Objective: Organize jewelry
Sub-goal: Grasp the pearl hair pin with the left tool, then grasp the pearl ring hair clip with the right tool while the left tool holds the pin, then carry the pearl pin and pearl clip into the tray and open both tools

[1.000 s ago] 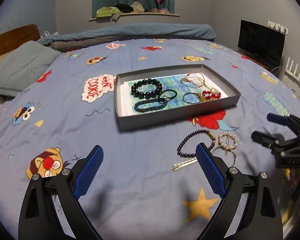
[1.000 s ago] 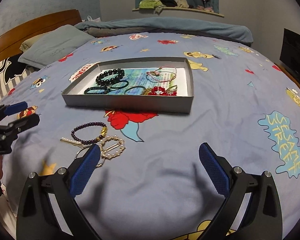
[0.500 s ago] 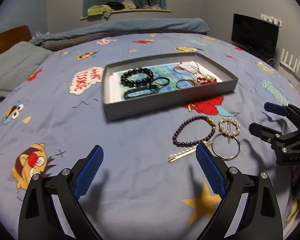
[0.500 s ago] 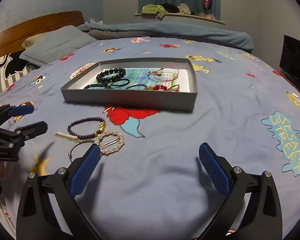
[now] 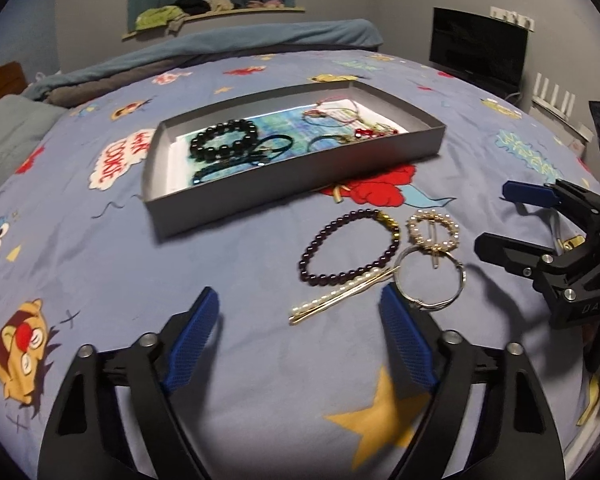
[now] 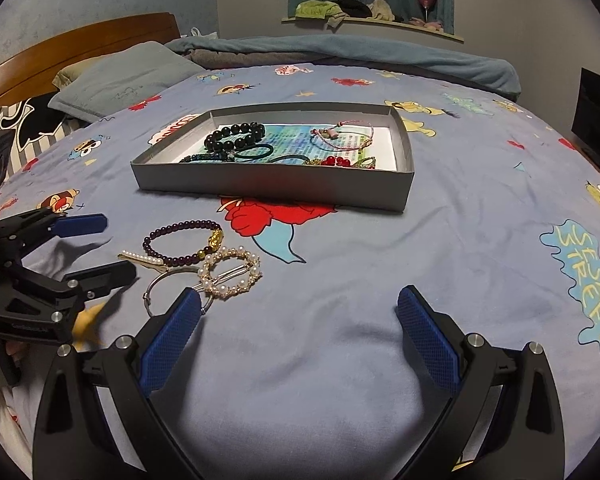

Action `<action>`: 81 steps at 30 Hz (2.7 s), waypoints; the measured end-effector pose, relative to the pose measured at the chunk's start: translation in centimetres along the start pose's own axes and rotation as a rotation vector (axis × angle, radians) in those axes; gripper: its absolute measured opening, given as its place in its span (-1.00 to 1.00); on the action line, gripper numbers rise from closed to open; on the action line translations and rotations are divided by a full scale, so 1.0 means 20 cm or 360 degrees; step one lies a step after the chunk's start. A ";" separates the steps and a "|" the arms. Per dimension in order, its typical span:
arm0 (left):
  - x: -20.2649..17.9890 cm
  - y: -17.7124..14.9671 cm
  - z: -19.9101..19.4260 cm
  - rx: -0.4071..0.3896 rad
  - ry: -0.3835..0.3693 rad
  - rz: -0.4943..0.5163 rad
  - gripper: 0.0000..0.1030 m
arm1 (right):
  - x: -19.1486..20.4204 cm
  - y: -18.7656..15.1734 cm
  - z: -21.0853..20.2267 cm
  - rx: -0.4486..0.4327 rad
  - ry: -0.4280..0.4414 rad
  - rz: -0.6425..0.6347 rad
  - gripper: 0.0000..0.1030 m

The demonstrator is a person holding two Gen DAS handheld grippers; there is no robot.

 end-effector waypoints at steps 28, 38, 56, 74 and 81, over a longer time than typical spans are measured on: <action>-0.06 -0.06 -0.02 0.0088 -0.0137 0.0171 -0.83 | 0.12 0.04 0.03 -0.0012 0.0079 -0.0074 0.73; -0.04 -0.07 -0.01 0.0089 -0.0128 0.0148 -0.87 | 0.16 0.06 0.14 0.0076 0.0101 -0.0033 0.24; -0.07 -0.01 0.06 0.0090 -0.0138 0.0118 -0.67 | 0.12 0.07 0.08 0.0044 0.0147 0.0022 -0.20; -0.07 -0.01 0.02 0.0066 -0.0120 0.0137 -0.83 | 0.13 0.05 0.07 0.0015 0.0115 -0.0027 -0.20; -0.04 -0.02 -0.01 0.0051 -0.0105 0.0134 -0.83 | 0.13 0.05 0.06 0.0006 0.0114 -0.0031 -0.20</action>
Point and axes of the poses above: each gripper's, at about its wrist camera, not at the fingertips, and z roughly the way its jaws point, x to its left, y to its top, the point moved 3 cm from there along z, roughly the way its jaws point, and after that the axes turned 1 degree about x, right-handed, at the moved point
